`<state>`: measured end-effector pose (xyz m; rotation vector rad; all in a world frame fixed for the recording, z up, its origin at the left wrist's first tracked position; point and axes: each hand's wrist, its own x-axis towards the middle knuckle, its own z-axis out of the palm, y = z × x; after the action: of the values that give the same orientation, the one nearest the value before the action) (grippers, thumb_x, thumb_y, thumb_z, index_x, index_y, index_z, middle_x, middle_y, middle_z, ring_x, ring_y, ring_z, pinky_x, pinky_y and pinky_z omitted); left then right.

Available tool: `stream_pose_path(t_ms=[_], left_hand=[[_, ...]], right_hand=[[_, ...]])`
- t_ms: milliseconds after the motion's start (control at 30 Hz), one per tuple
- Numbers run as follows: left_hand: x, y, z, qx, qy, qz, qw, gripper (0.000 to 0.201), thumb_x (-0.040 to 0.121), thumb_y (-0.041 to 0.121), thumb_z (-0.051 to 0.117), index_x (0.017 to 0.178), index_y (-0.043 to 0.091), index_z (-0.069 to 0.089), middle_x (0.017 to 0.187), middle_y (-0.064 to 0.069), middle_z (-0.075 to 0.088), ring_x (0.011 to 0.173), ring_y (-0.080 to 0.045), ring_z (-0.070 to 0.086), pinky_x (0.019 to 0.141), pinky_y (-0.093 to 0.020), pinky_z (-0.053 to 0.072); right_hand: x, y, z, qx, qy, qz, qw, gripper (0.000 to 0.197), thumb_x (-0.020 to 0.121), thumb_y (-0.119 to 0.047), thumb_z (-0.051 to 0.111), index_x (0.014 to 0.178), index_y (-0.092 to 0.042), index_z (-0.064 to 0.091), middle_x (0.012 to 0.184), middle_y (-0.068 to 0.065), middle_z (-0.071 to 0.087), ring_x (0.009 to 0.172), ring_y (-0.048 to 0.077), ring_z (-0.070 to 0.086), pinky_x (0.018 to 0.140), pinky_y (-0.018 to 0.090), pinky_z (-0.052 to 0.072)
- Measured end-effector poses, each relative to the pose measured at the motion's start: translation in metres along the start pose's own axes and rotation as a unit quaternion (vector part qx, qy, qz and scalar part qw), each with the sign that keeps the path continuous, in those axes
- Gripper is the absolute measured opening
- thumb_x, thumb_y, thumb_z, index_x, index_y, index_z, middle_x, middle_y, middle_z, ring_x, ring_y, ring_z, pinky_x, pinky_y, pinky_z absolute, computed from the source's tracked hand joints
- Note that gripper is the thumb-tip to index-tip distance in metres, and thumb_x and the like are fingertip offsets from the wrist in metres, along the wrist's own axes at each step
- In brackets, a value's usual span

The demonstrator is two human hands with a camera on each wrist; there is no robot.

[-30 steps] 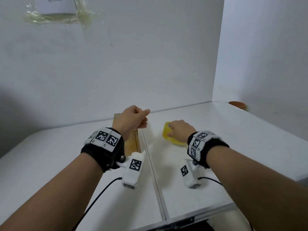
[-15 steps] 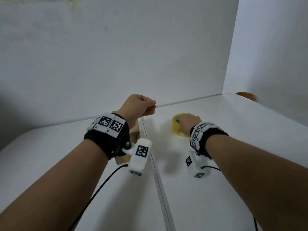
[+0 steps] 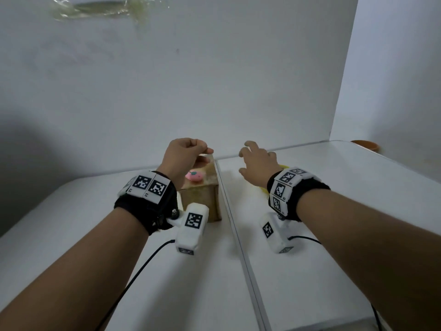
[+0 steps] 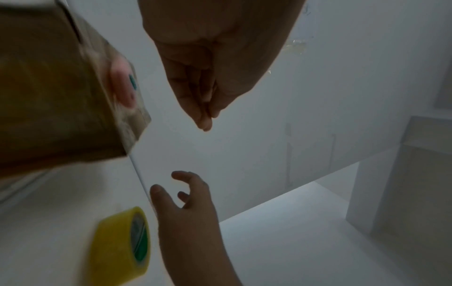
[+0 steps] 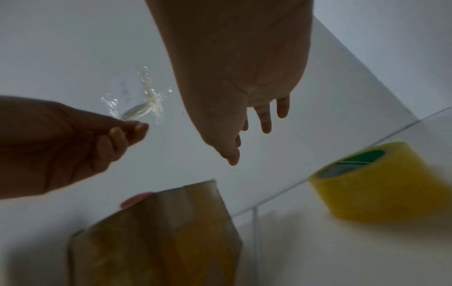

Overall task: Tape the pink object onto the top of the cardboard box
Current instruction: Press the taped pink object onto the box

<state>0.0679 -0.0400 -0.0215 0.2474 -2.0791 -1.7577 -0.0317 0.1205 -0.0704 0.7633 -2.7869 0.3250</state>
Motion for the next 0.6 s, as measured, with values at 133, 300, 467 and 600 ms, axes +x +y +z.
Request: stream_pose_path(t_ms=[133, 300, 467, 600], left_hand=[[-0.012, -0.004, -0.038, -0.001, 0.028, -0.021, 0.999, 0.014, 0.096, 0.012, 0.055, 0.102, 0.003, 0.065, 0.093, -0.009, 0.072, 0.063, -0.015, 0.062, 0.056, -0.017, 0.055], [-0.024, -0.013, -0.076, -0.005, 0.051, -0.058, 0.997, 0.023, 0.1, 0.011, 0.042, 0.11, 0.004, 0.061, 0.099, -0.009, 0.071, 0.069, -0.016, 0.064, 0.056, -0.016, 0.055], [-0.032, -0.02, -0.099, -0.011, 0.061, -0.069, 0.996, 0.026, 0.101, 0.013, 0.038, 0.11, 0.007, 0.061, 0.099, -0.007, 0.071, 0.07, -0.016, 0.065, 0.059, -0.018, 0.056], [-0.035, -0.026, -0.109, -0.02, 0.059, -0.074, 0.995, 0.025, 0.101, 0.014, 0.039, 0.111, 0.008, 0.061, 0.099, -0.006, 0.07, 0.071, -0.016, 0.065, 0.06, -0.019, 0.055]], right_hand=[[0.0, -0.039, -0.01, 0.045, 0.012, -0.054, 0.997, 0.035, 0.093, -0.019, 0.047, 0.127, -0.013, 0.051, 0.149, 0.004, 0.034, 0.123, 0.03, 0.049, 0.103, 0.043, 0.035], [0.001, -0.079, -0.011, 0.105, 0.004, -0.055, 0.993, 0.027, 0.093, -0.018, 0.043, 0.114, -0.013, 0.06, 0.123, 0.007, 0.057, 0.109, 0.028, 0.058, 0.091, 0.038, 0.047], [0.006, -0.104, -0.002, 0.115, -0.035, -0.046, 0.992, 0.034, 0.091, -0.035, 0.051, 0.111, -0.009, 0.06, 0.117, 0.009, 0.06, 0.105, 0.028, 0.059, 0.09, 0.04, 0.049], [0.007, -0.115, 0.003, 0.084, -0.041, -0.037, 0.995, 0.044, 0.09, -0.038, 0.051, 0.119, -0.006, 0.056, 0.122, 0.012, 0.058, 0.112, 0.029, 0.056, 0.092, 0.04, 0.049]])
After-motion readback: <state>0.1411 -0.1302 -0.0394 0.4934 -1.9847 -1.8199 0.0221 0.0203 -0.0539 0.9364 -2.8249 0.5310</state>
